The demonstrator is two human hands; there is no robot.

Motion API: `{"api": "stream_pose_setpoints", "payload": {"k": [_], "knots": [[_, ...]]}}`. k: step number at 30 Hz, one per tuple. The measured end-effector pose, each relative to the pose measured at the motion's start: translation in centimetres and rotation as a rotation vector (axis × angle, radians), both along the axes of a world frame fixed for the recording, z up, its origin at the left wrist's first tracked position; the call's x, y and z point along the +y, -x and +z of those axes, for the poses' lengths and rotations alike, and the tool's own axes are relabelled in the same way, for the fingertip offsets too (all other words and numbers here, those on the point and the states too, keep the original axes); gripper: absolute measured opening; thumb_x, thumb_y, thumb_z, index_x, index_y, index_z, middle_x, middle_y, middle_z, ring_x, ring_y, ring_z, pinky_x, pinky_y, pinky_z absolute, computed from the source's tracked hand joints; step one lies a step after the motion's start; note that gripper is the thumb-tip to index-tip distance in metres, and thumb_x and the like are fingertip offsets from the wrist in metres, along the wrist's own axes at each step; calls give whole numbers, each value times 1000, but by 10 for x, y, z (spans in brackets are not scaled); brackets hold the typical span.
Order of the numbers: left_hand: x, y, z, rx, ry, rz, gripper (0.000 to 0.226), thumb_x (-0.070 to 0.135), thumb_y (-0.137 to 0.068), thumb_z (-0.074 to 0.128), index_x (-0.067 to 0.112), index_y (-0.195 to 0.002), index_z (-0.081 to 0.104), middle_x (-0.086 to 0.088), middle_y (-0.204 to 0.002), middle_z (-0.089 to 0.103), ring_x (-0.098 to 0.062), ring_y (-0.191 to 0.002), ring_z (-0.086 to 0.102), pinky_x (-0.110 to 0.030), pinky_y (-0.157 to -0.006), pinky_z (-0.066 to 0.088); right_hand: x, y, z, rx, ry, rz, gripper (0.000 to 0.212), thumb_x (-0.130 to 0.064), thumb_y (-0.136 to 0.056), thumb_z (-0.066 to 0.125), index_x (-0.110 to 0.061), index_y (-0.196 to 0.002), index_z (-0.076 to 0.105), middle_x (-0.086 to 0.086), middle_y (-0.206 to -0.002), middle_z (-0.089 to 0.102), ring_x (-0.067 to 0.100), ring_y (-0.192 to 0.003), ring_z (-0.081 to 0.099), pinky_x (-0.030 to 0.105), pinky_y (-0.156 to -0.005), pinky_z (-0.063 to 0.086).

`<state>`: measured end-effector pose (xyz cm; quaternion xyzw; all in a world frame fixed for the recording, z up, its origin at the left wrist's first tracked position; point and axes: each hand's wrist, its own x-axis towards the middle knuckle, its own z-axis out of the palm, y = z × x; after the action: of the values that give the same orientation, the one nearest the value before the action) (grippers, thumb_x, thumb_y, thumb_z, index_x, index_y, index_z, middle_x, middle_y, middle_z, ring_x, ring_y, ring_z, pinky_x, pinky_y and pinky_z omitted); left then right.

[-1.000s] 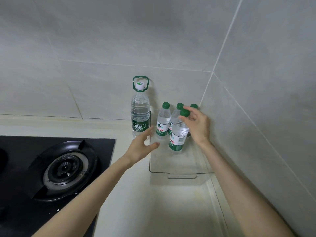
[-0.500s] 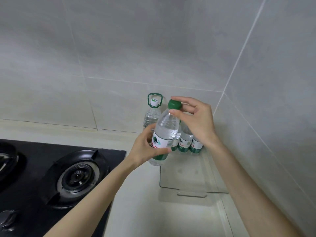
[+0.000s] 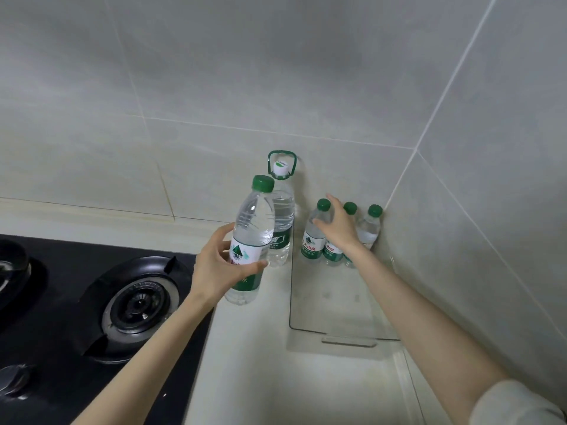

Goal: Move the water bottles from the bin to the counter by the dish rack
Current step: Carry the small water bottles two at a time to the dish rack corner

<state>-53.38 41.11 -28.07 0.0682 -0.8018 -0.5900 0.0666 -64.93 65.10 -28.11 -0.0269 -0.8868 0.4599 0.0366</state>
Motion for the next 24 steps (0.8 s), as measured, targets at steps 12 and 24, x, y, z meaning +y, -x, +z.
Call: {"api": "stream_pose_setpoints", "payload": {"k": [12,24], "knots": [[-16,17,-9,-60,-13,26,79,27,-51,94,43,-116,54,4,-93,74,-11,-86,71,-37,-80,58,-11,39,-47,273,54,-190,39,-10,-88,68,-14,-126,62,22,-101,70,42,-94,63,31,-83,45],[-22,7,12,-54,-59,43,79,25,-51,93,42,-118,55,4,-95,74,-10,-84,71,-33,-74,58,-9,10,10,405,311,-139,34,-10,-82,72,-25,-113,69,-8,-108,72,13,-103,67,40,-99,50]]}}
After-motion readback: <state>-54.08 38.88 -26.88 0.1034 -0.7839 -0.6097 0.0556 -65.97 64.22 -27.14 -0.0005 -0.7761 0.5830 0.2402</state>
